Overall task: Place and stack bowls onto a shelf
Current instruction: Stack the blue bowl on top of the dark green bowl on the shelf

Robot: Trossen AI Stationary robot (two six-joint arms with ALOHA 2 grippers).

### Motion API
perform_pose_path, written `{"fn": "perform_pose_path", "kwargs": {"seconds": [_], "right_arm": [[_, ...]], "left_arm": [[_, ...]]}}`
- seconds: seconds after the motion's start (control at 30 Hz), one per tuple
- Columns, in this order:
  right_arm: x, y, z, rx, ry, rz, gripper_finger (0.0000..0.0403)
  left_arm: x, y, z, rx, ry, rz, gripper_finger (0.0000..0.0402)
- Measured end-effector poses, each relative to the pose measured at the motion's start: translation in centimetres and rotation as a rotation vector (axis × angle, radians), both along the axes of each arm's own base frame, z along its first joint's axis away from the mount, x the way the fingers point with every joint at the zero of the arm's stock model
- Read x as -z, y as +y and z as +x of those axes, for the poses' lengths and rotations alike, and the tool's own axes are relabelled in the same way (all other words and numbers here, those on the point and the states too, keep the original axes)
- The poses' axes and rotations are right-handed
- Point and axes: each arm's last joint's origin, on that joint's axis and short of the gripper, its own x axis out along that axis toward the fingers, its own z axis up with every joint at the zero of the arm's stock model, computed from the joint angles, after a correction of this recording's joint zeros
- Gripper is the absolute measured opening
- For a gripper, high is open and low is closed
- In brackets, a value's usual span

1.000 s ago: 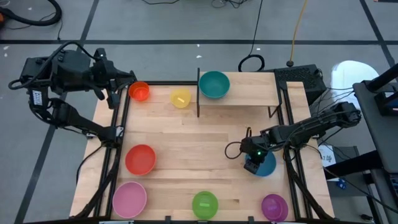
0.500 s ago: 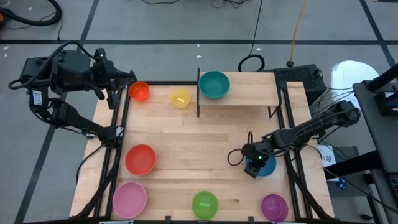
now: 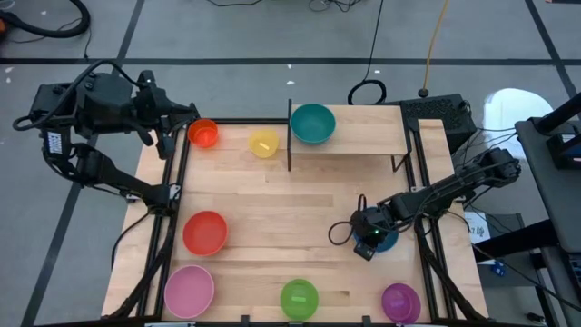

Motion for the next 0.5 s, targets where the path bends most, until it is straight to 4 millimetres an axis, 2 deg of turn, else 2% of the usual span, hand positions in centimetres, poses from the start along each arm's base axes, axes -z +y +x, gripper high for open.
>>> {"fn": "perform_pose_path", "kwargs": {"seconds": [0.27,0.5], "right_arm": [[-0.1,-0.3,-0.5,0.038,0.025,-0.052,0.0001],[-1.2,-0.3,-0.7,0.012,-0.026,0.026,0.0001]], "left_arm": [[0.0,0.0,0.0,0.000,0.000,0.000,0.0047],[0.0,0.0,0.0,-0.010,-0.008,-0.014,0.0047]]}}
